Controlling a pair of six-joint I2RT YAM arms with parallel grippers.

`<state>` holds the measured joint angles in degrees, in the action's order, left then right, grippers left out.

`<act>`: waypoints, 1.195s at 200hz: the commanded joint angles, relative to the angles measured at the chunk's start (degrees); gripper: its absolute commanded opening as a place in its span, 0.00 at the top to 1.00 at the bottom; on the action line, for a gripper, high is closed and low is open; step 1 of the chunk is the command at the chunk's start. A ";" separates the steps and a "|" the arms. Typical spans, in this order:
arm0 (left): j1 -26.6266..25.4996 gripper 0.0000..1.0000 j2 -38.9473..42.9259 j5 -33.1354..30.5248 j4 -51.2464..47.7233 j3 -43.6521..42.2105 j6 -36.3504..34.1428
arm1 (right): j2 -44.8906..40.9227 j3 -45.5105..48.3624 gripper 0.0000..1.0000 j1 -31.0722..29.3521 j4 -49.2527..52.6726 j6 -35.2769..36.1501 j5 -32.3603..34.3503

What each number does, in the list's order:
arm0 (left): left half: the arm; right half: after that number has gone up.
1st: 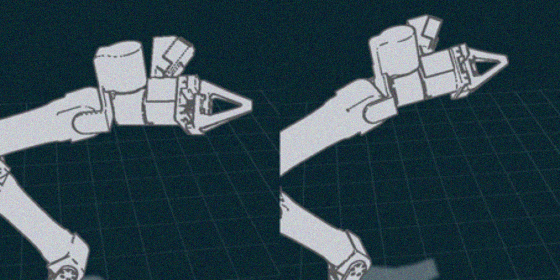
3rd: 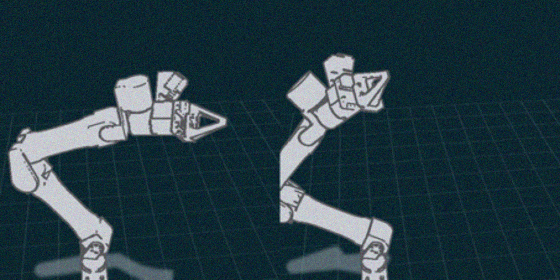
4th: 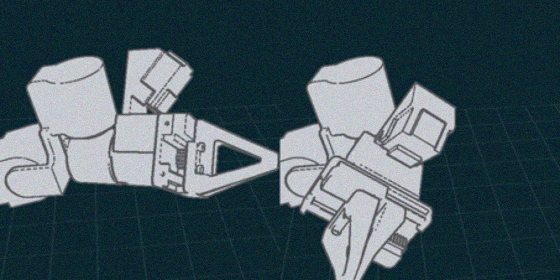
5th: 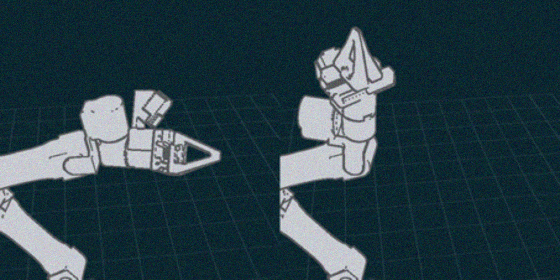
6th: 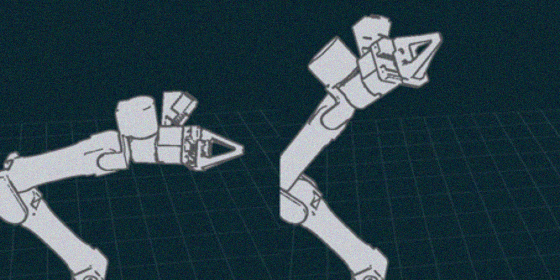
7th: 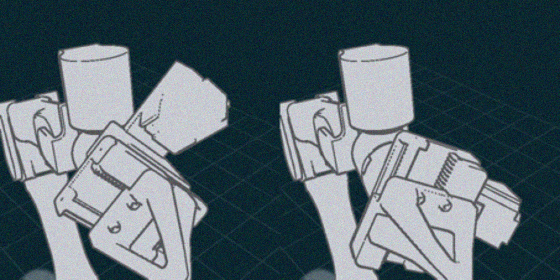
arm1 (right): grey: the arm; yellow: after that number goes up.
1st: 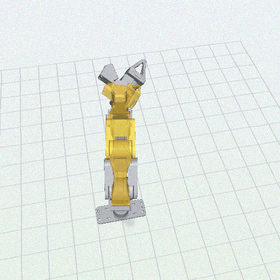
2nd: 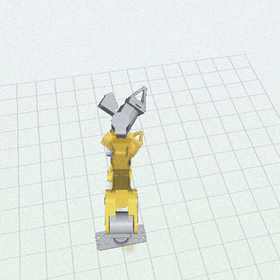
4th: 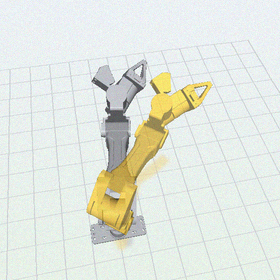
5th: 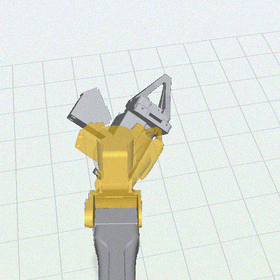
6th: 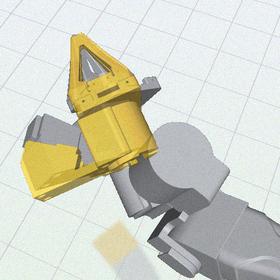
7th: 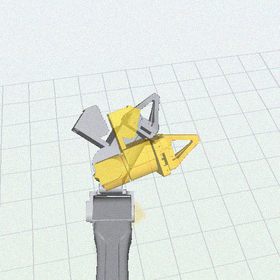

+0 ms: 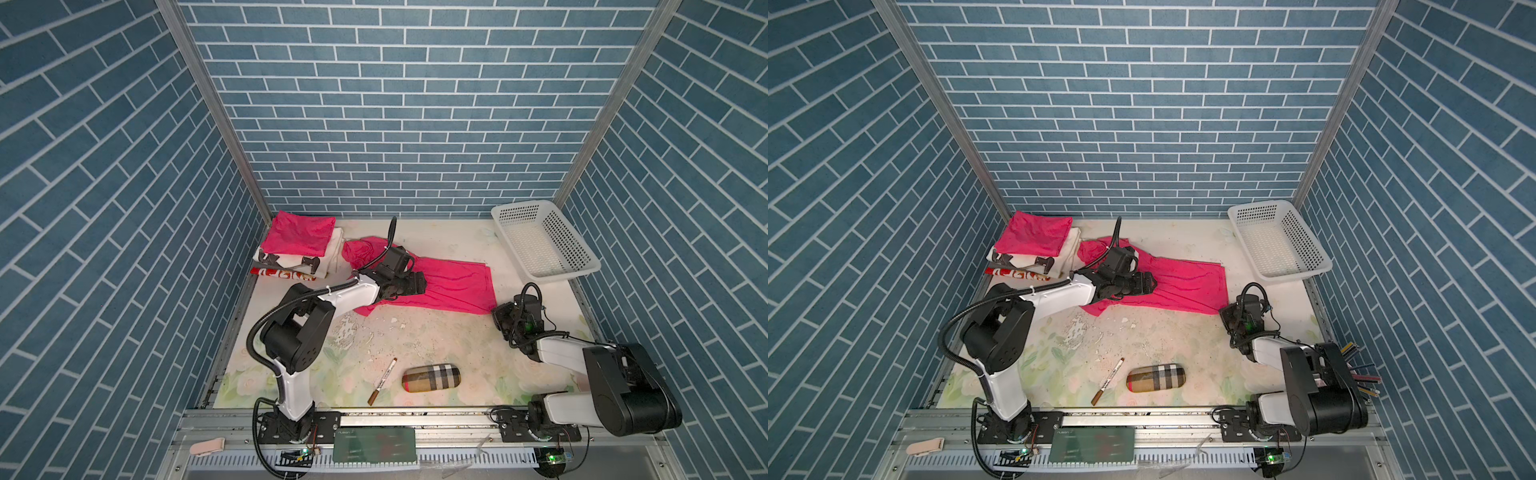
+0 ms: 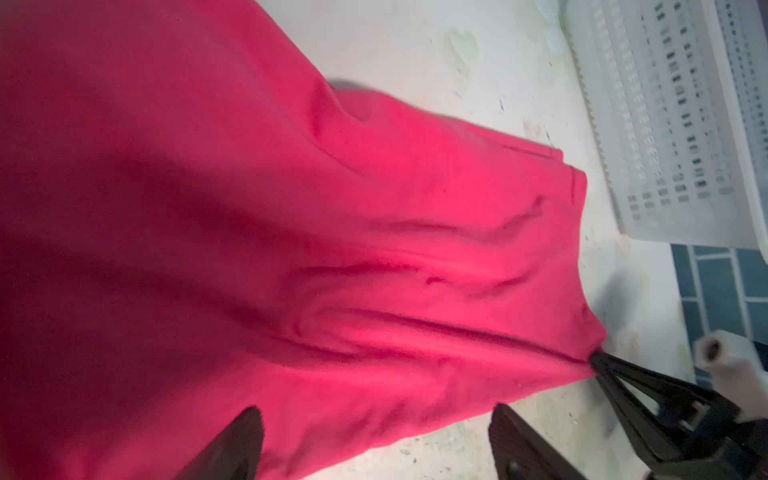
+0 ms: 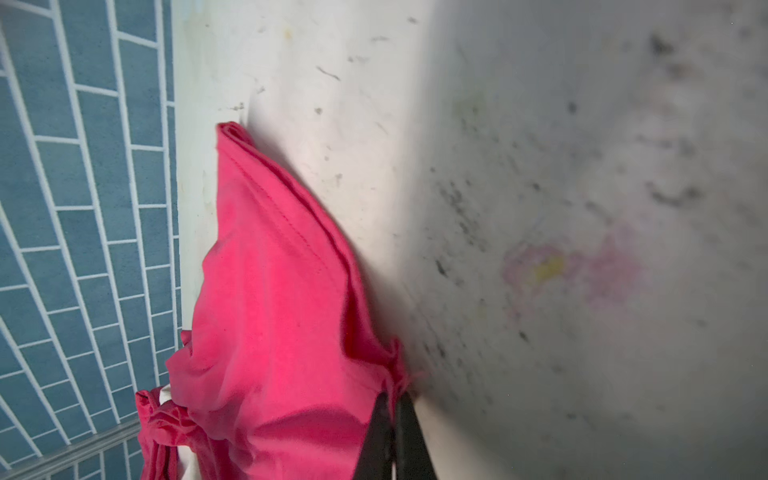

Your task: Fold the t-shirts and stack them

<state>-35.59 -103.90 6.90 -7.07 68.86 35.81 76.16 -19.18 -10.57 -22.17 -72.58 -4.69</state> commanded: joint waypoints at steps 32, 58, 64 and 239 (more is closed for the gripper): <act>3.94 0.13 10.54 -24.78 -13.77 -5.85 -1.42 | -2.65 -7.05 1.00 4.16 6.76 14.33 -0.46; 11.40 0.13 13.24 -19.38 -13.86 -13.54 3.19 | -1.25 -9.89 1.00 4.59 7.61 18.40 -2.54; 13.75 0.13 13.83 -17.01 -12.26 -15.83 3.59 | -0.89 -10.38 1.00 4.55 7.69 19.05 -2.93; 16.51 0.32 3.76 -3.59 6.99 -20.30 -3.82 | 3.69 -15.82 1.00 12.55 10.65 27.91 -11.40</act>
<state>-17.26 -99.33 1.80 4.51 48.62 32.42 79.13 -33.10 1.78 -12.47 -46.19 -15.51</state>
